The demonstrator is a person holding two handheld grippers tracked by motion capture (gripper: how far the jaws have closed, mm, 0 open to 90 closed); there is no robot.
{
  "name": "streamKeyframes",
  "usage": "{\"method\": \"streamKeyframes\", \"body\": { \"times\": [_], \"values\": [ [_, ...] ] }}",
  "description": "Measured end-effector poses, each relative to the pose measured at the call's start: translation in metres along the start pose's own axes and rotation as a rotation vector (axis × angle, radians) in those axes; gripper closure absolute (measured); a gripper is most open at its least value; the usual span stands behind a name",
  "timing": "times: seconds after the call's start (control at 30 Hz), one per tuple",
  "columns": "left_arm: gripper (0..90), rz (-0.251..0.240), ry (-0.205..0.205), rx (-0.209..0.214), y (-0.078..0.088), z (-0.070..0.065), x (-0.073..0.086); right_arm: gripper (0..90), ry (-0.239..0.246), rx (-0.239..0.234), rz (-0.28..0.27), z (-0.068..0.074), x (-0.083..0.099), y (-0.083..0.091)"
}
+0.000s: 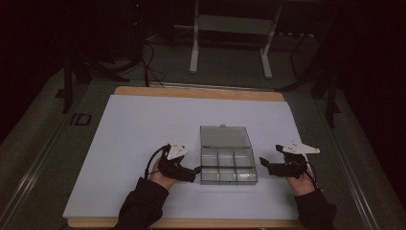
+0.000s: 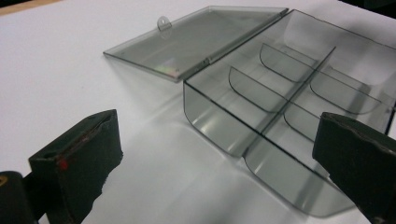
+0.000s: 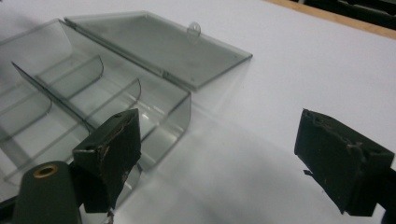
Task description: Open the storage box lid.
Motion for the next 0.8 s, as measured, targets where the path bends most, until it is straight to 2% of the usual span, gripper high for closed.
{"method": "streamKeyframes", "body": {
  "times": [0.4,0.6,0.8],
  "values": [
    [2.4,0.017,0.011,0.007,0.013,-0.005,0.023,14.4,-0.003,-0.007,0.002,0.012,0.017,0.007],
    [2.4,-0.001,0.027,0.018,0.023,-0.007,0.032,14.4,0.003,-0.008,0.009,0.015,0.027,0.010],
    [2.4,0.017,0.008,0.015,0.027,-0.015,0.044,14.4,0.004,-0.004,0.022,0.017,0.036,0.014]
  ]
}}
Point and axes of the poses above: each handheld gripper's, and its own axes: y roughly backward along the jaws, x roughly out of its underside, z roughly to its left, the point moved 7 cm from there along -y, roughly forward along the jaws, and after that the axes turned 8 degrees about y, right-handed, at the moved point
